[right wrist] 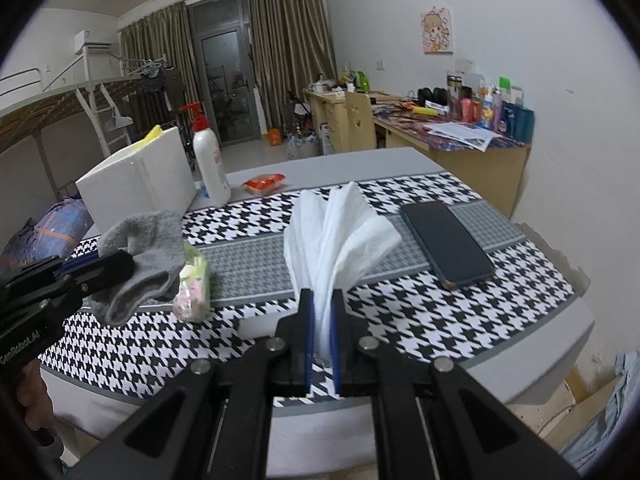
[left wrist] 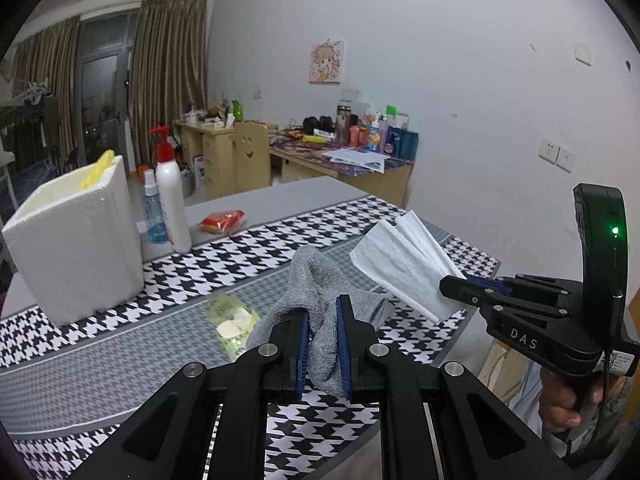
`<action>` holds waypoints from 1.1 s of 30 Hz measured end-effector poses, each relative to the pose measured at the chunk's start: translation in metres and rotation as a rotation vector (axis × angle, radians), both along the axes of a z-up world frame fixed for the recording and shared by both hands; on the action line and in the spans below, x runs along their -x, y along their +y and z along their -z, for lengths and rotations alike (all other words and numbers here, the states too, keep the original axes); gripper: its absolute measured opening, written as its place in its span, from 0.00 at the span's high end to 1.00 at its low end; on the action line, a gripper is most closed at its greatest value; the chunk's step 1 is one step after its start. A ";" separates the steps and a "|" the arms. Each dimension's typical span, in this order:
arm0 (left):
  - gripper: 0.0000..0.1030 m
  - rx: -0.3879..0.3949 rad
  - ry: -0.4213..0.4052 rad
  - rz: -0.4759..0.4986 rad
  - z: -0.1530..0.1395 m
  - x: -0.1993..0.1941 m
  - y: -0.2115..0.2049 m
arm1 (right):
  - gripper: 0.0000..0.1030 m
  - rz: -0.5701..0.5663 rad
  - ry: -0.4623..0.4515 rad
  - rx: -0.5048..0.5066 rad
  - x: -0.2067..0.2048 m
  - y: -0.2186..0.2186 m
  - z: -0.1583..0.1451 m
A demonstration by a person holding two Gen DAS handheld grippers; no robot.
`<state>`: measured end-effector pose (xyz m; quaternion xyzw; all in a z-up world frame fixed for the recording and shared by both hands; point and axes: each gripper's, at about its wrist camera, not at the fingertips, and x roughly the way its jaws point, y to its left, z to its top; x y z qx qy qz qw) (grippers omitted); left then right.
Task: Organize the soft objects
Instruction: 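Lift the grey sock with the left gripper while the right gripper carries the tissues toward the foam box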
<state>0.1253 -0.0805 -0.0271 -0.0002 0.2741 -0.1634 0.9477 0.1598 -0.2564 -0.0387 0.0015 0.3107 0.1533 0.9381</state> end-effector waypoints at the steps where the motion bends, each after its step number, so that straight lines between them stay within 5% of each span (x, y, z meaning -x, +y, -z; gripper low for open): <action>1: 0.86 0.003 -0.002 -0.002 -0.002 0.000 0.001 | 0.90 -0.004 -0.002 -0.002 -0.001 0.001 -0.001; 33: 0.86 -0.041 -0.115 -0.194 -0.049 -0.005 0.063 | 0.90 -0.178 -0.116 -0.028 -0.006 0.060 -0.041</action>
